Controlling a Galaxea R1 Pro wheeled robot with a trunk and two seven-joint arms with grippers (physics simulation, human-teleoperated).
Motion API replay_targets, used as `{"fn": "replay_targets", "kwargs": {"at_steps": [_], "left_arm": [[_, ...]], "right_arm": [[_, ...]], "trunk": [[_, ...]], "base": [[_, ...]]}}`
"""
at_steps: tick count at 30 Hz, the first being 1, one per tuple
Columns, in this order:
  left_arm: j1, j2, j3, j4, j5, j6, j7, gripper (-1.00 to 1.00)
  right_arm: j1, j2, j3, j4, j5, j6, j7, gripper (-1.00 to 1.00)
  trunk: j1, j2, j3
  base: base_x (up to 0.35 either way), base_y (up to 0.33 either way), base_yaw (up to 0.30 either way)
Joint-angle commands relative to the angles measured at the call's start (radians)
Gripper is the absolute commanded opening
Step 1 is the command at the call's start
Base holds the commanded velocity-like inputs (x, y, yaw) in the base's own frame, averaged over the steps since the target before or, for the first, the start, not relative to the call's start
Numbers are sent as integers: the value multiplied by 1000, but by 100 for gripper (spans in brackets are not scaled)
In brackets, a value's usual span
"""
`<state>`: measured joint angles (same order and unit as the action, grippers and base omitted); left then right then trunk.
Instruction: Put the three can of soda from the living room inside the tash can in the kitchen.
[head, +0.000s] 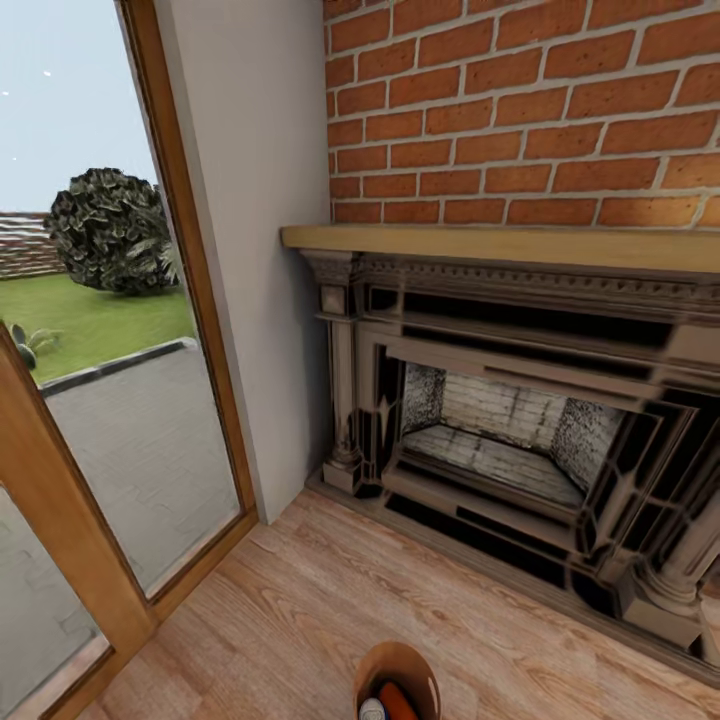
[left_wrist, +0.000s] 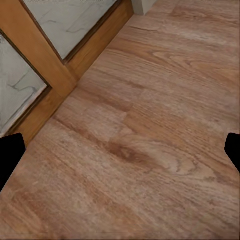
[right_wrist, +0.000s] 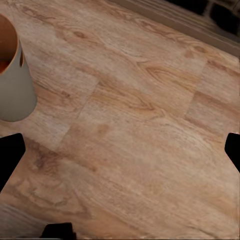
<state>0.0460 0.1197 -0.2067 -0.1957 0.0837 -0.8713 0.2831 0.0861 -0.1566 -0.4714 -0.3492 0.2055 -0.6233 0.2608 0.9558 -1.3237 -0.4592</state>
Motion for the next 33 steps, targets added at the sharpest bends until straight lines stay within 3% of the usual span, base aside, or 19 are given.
{"fn": "replay_targets", "kwargs": {"at_steps": [1, 7, 11, 16, 27, 33], "left_arm": [[0, 0, 0, 14, -2, -23, 0, 100], [0, 0, -2, 53, -4, -91, -1, 100], [2, 1, -2, 62, -5, -175, -1, 100], [24, 1, -3, 64, -3, -176, -1, 100], [32, 0, -3, 73, -2, -176, -1, 100], [32, 0, -1, 100, -1, -176, 0, 100]], "right_arm": [[0, -3, 1, 23, 1, -8, 0, 100], [0, -8, 2, 114, 4, -20, 0, 100], [0, -9, 3, 165, 6, -26, 0, 100], [0, -9, 3, 226, 8, -73, 0, 100], [0, -6, 10, 270, 6, -85, -1, 100], [0, -6, 6, 283, 4, -85, -3, 100]], "trunk": [[-4, 7, 3], [-27, 49, 22], [-42, 77, 35], [-42, 77, 35], [-42, 77, 35], [-65, 119, 53]], "base": [[0, 0, 0], [0, 0, 0], [0, 0, 0], [0, 0, 0], [0, 0, 0], [0, 0, 0]]}}
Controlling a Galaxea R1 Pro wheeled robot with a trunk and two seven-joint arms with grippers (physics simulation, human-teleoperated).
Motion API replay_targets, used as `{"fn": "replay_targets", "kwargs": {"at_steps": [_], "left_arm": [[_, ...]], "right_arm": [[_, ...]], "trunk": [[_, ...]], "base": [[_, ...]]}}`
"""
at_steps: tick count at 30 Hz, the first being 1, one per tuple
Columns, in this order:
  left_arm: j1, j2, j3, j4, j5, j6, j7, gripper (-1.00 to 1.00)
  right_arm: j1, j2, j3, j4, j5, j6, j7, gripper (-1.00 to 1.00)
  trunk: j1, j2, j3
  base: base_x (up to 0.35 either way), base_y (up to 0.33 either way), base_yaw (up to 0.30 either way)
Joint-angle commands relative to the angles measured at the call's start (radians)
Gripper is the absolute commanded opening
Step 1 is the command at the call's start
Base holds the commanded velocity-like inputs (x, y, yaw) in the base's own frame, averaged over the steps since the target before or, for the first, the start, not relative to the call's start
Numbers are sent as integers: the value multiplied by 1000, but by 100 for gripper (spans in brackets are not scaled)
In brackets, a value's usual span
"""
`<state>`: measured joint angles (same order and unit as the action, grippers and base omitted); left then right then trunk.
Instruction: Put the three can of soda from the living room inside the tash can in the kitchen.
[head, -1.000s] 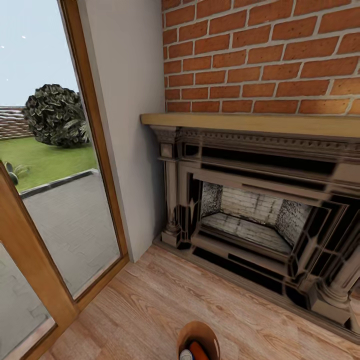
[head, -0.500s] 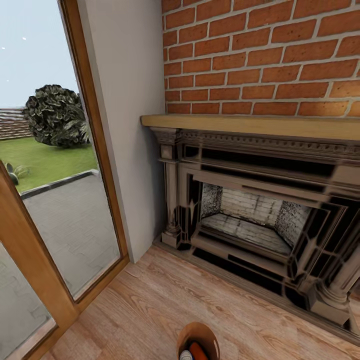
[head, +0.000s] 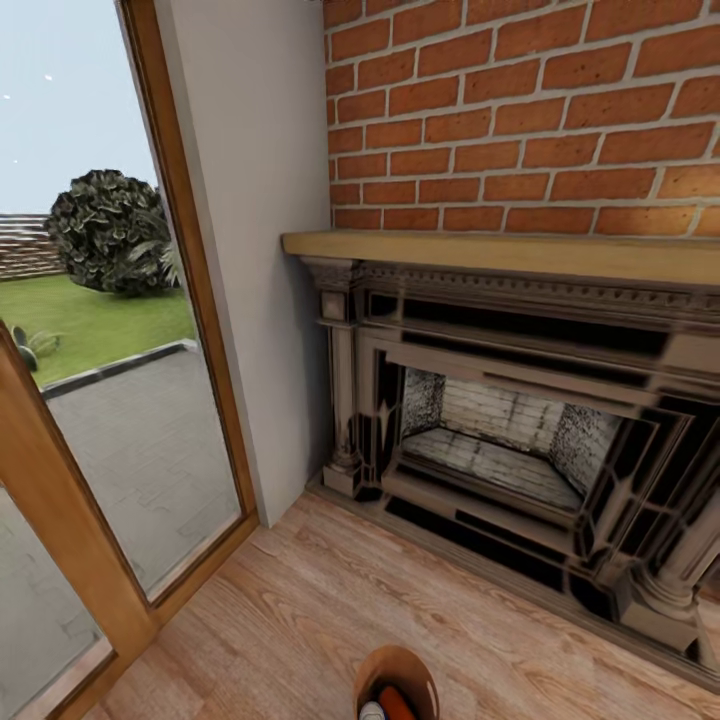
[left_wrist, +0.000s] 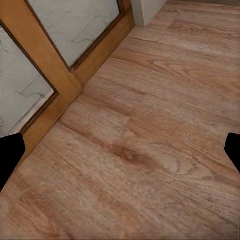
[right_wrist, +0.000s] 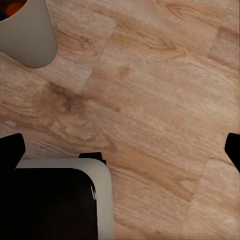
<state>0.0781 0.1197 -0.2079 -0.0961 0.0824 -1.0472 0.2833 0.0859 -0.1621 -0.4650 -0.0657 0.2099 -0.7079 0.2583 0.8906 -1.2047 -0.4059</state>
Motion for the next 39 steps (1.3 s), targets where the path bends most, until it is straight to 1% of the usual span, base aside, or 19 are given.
{"fn": "replay_targets", "kwargs": {"at_steps": [1, 9, 13, 22, 24, 25, 33, 36, 39], "left_arm": [[0, 0, 0, 2, 0, 0, 0, 100], [-1, -1, 1, 16, -2, 0, 4, 100], [-1, -2, 1, 39, -3, 0, 5, 100], [-1, -2, 2, 47, -3, 0, 6, 100], [-1, -2, 3, 48, 0, 0, 7, 100], [-1, -2, 3, 48, 6, 0, 8, 100], [-3, -9, 11, 48, 60, 0, 10, 100], [-3, -11, 10, 48, 66, 0, 8, 100], [-3, -12, 9, 48, 67, 7, 5, 100]], "right_arm": [[0, 1, -1, 0, -1, 0, 0, 100], [0, 3, -8, -4, -10, 2, -17, 100], [0, 3, -10, -6, -11, 2, -18, 100], [0, 8, -14, -9, -13, 4, -23, 100], [0, 9, -17, -9, -13, 5, -24, 100], [0, 10, -21, -9, -13, 5, -24, 100], [0, 9, -30, -9, -12, 6, -26, 100], [0, 9, -32, -7, -12, 8, -67, 100], [0, 10, -30, -6, -12, 9, -134, 100]], "trunk": [[-4, 7, 3], [-35, 63, 28], [-50, 91, 41], [-84, 154, 69], [-92, 168, 75], [-96, 175, 78], [-96, 175, 78], [-96, 175, 78], [-96, 175, 78]], "base": [[0, 0, 0], [0, 0, 0], [0, 0, 0], [0, 0, 0], [0, 0, 0], [0, 0, 0], [0, 0, 0], [0, 0, 0], [0, 0, 0]]}}
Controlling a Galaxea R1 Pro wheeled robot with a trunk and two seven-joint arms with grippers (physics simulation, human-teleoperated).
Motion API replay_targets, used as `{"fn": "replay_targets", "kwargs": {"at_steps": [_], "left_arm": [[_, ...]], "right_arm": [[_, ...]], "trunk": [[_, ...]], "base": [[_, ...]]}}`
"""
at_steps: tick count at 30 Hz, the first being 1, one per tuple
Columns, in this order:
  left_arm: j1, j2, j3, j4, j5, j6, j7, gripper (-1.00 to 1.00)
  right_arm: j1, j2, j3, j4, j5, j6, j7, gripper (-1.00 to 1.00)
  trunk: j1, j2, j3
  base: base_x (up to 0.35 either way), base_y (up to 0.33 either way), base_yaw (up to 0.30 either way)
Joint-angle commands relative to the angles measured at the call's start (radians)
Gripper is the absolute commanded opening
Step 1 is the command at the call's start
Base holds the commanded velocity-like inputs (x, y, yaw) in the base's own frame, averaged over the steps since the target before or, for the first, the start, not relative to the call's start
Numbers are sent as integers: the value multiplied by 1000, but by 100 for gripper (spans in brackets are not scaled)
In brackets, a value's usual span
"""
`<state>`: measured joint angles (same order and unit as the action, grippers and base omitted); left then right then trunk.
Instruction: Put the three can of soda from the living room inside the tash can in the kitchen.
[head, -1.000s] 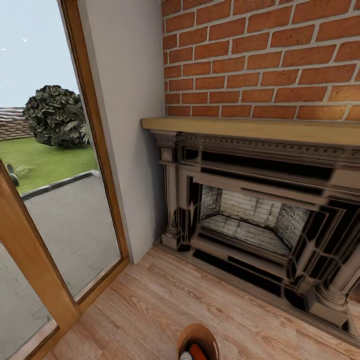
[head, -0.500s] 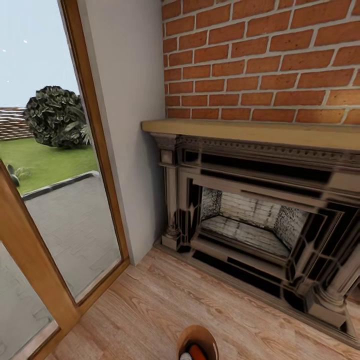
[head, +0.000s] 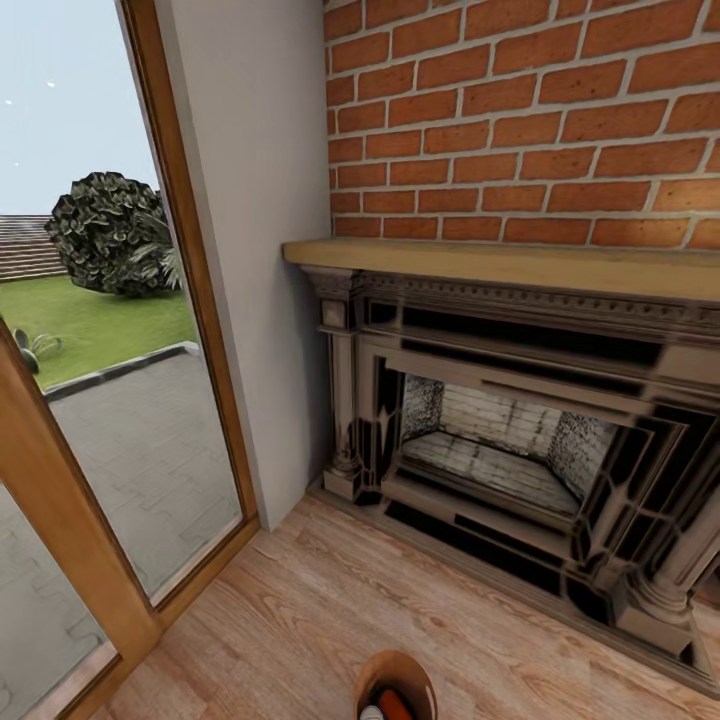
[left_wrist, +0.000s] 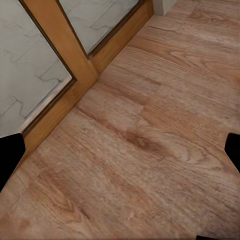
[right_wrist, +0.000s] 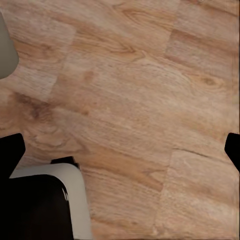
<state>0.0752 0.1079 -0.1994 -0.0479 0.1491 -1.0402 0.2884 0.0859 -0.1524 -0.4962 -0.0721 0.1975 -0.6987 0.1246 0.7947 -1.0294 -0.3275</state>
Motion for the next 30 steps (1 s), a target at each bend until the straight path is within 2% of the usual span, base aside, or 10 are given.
{"fn": "replay_targets", "kwargs": {"at_steps": [1, 4, 8, 30], "left_arm": [[0, 0, 0, 0, 0, 2, -1, 100], [0, -2, -4, 0, 0, 9, -3, 100], [0, -2, -4, 0, 0, 12, -4, 100], [0, -3, -7, -1, 0, 17, -5, 100]], "right_arm": [[0, 0, 2, 0, 0, 0, -25, 100], [0, 3, 4, 1, 2, 1, -102, 100], [0, 5, 6, 0, 2, 1, -130, 100], [0, 8, 8, 14, 2, 1, -138, 100]], "trunk": [[0, 0, 0], [0, 0, 0], [0, 0, 0], [0, 0, 0]], "base": [[0, 0, 0], [0, 0, 0], [0, 0, 0], [0, 0, 0]]}}
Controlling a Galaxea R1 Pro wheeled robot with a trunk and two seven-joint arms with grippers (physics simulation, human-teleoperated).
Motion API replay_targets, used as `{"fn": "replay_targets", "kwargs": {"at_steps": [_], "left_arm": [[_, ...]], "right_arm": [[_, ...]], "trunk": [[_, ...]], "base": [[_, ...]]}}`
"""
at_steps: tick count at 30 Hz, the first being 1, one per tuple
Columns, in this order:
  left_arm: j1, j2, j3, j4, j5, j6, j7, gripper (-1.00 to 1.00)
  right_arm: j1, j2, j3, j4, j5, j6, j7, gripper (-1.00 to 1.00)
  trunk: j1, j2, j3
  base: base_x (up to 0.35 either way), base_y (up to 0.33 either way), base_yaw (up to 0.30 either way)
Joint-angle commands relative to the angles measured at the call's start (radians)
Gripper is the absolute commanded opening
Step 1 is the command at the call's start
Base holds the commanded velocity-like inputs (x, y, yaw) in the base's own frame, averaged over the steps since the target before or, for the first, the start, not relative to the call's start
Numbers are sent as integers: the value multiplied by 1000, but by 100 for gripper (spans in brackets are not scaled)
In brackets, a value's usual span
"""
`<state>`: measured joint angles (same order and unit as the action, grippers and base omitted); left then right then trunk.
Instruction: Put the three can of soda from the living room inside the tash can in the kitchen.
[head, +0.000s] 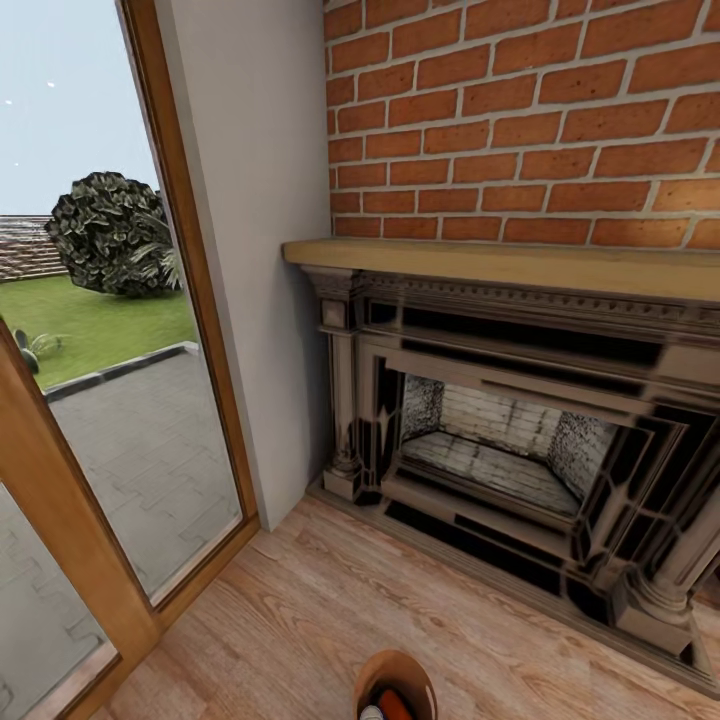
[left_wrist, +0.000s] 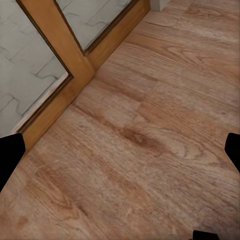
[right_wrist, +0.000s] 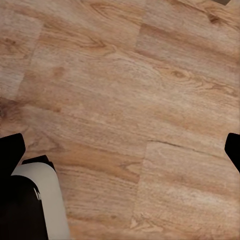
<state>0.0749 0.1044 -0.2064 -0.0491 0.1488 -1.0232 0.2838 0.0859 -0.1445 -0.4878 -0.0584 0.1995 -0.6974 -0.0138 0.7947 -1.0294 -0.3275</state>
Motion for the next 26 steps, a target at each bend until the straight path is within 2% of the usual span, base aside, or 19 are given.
{"fn": "replay_targets", "kwargs": {"at_steps": [1, 26], "left_arm": [[0, 0, 0, 0, 0, 0, 0, 100], [0, 0, -2, 0, 0, 0, 0, 100]], "right_arm": [[0, 0, 0, 0, 0, 0, 0, 100], [0, 1, 0, 0, 0, 1, 0, 100]], "trunk": [[0, 0, 0], [0, 0, 0]], "base": [[0, 0, 0], [0, 0, 0]]}}
